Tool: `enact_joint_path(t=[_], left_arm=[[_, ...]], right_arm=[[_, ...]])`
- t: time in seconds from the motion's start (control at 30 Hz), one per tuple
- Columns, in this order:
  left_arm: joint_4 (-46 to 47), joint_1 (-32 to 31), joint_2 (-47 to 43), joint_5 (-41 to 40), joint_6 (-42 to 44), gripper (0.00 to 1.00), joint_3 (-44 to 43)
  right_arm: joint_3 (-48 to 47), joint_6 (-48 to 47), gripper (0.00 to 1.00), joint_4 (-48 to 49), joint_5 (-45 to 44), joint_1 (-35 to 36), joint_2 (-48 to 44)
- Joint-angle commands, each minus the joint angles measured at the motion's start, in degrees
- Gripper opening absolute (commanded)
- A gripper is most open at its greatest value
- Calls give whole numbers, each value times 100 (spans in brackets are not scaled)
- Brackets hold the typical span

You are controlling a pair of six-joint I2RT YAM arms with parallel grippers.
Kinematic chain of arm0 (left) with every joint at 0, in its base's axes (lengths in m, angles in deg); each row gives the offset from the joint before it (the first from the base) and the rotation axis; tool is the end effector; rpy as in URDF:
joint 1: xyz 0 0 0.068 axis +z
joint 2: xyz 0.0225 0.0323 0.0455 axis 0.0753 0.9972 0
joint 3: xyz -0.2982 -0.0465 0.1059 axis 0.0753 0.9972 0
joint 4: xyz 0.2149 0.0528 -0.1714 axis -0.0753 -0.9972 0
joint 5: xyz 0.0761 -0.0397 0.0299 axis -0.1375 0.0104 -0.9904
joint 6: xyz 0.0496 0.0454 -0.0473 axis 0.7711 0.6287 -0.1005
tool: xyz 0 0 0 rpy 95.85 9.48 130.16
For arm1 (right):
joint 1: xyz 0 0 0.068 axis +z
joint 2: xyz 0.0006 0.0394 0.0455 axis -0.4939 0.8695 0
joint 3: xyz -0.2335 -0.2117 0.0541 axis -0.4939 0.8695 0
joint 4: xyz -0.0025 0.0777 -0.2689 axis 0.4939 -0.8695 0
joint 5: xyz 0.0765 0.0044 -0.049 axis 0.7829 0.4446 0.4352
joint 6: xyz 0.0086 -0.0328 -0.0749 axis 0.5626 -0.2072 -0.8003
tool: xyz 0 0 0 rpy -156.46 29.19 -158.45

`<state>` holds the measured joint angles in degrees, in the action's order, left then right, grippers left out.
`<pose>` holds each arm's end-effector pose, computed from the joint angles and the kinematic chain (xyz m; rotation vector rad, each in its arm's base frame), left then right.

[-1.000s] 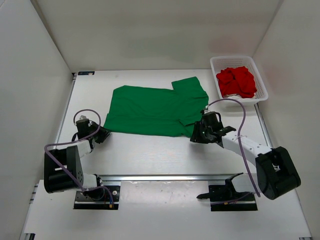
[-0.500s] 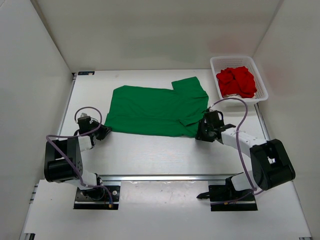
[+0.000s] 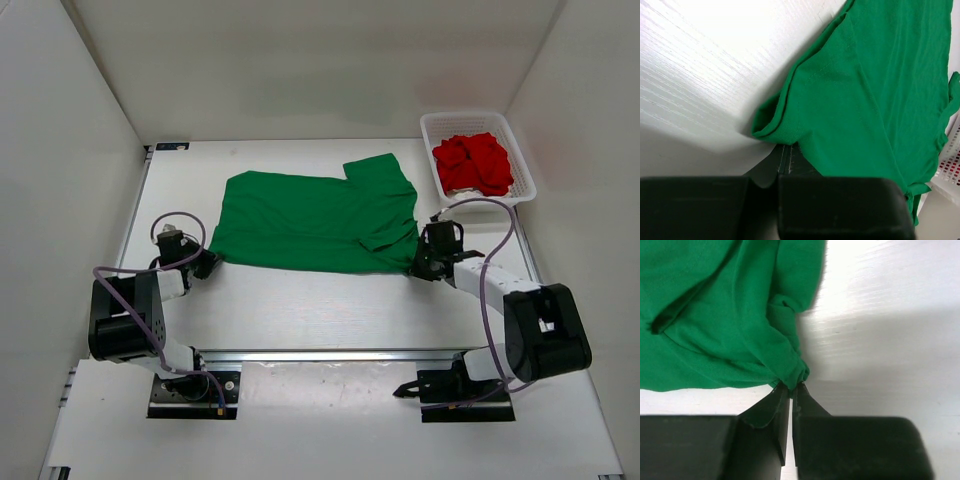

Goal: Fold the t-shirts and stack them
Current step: Fold the flattened tshirt in 1/3 of the way

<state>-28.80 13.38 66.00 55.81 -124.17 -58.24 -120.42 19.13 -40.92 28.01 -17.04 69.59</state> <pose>0.2840 0.0296 0.1260 -1.0711 2.1522 -0.5938 0.2729 0.0618 0.1607 0.3151 2.5243 0.2931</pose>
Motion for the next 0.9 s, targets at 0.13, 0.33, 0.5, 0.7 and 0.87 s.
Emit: enact_joint_path(t=[0.13, 0.33, 0.5, 0.7, 0.87], left_arm=[[-221, 341, -179, 262, 89, 0, -272], [-792, 587, -952, 236, 414, 0, -150], [-1144, 763, -1681, 419, 599, 0, 420], [-2198, 842, -2840, 246, 1073, 0, 931], [-2568, 843, -3431, 350, 1179, 44, 1213]], right_arm=[[507, 101, 0, -79, -277, -473, -1012], [1078, 163, 0, -9, 320, -878, -1391], [1404, 364, 0, -236, 442, -772, -1900], [1694, 593, 0, -904, 945, -1177, -2980], [1729, 840, 23, -1248, 864, -1210, -3764]])
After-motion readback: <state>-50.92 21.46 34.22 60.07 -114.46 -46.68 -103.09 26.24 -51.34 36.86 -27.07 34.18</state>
